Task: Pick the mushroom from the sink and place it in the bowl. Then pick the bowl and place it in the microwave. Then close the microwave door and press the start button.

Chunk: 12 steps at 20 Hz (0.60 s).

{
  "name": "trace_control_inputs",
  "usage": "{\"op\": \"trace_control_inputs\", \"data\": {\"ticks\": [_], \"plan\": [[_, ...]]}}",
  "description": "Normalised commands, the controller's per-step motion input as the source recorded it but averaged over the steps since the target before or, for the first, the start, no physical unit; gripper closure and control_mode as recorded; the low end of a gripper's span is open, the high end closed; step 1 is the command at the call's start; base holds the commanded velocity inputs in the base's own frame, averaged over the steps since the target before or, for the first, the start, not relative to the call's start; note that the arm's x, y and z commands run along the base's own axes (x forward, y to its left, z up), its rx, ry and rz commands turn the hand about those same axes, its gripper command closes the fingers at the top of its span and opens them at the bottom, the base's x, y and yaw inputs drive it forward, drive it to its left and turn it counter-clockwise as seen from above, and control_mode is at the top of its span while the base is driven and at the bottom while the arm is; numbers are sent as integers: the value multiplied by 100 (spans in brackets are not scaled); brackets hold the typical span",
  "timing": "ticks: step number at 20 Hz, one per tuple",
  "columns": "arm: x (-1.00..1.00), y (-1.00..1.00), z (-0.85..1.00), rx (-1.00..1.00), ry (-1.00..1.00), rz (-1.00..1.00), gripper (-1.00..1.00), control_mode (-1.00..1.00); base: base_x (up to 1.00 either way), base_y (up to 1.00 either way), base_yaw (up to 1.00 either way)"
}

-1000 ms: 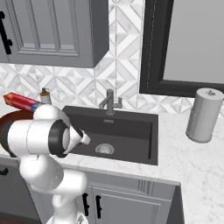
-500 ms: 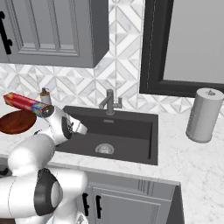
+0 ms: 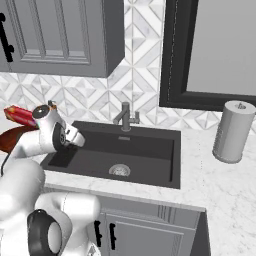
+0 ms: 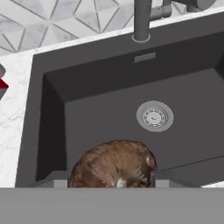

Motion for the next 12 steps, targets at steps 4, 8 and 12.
{"op": "trace_control_inputs", "data": {"ticks": [4,8,12], "plan": [[-5,100,0,0,0,5,100,-100,0,0,0],[15,87,16,0,6,0,100,-100,0,0,0],[16,67,24,0,11,0,100,-100,0,0,0]]}}
